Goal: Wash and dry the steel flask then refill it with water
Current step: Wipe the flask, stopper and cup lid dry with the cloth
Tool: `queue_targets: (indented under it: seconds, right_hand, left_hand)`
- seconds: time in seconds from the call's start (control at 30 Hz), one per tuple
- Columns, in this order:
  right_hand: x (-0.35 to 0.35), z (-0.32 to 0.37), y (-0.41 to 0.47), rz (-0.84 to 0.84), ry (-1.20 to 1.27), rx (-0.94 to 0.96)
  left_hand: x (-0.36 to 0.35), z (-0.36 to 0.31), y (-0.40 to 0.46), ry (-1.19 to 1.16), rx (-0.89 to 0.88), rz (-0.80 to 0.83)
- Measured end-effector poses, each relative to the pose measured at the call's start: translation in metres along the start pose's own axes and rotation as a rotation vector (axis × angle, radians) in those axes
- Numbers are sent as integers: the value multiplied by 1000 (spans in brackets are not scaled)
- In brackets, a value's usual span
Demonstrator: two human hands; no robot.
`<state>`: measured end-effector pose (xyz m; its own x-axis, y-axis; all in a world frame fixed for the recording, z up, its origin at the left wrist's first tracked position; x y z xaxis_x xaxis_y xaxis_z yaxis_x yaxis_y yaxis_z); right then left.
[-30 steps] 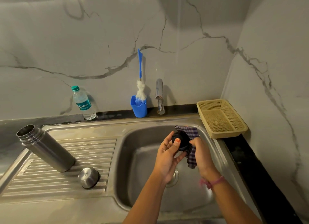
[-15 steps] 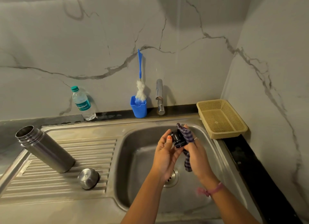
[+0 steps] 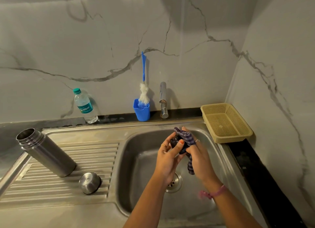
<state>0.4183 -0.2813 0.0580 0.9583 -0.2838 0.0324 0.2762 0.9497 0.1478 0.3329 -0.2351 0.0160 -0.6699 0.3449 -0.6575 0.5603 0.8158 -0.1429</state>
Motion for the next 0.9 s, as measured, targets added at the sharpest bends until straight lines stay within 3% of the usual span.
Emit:
queue_targets:
  seconds: [0.07, 0.23, 0.5, 0.73, 0.9]
  right_hand:
    - [-4, 0, -2, 38, -47, 14]
    - [19, -15, 9, -98, 41, -162]
    - [3, -4, 0, -2, 15, 45]
    - [19, -18, 5, -114, 149, -197]
    - [4, -8, 0, -31, 113, -69]
  left_hand:
    - [2, -4, 2, -2, -12, 9]
    - [6, 5, 0, -42, 22, -36]
    - [-3, 3, 6, -44, 34, 42]
    - [3, 4, 4, -1, 57, 13]
    - [13, 2, 8, -78, 42, -61]
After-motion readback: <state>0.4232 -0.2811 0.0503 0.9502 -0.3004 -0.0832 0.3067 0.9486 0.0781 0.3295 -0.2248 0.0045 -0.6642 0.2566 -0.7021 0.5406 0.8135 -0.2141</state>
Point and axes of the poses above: each hand's wrist, its own y-axis towards the middle knuckle, its own x-axis out of the back of the hand, z = x × y, the point moved 8 cm from there along y, towards the middle knuckle, and after that the axes turned 6 degrees about z, right-handed, at the moved point
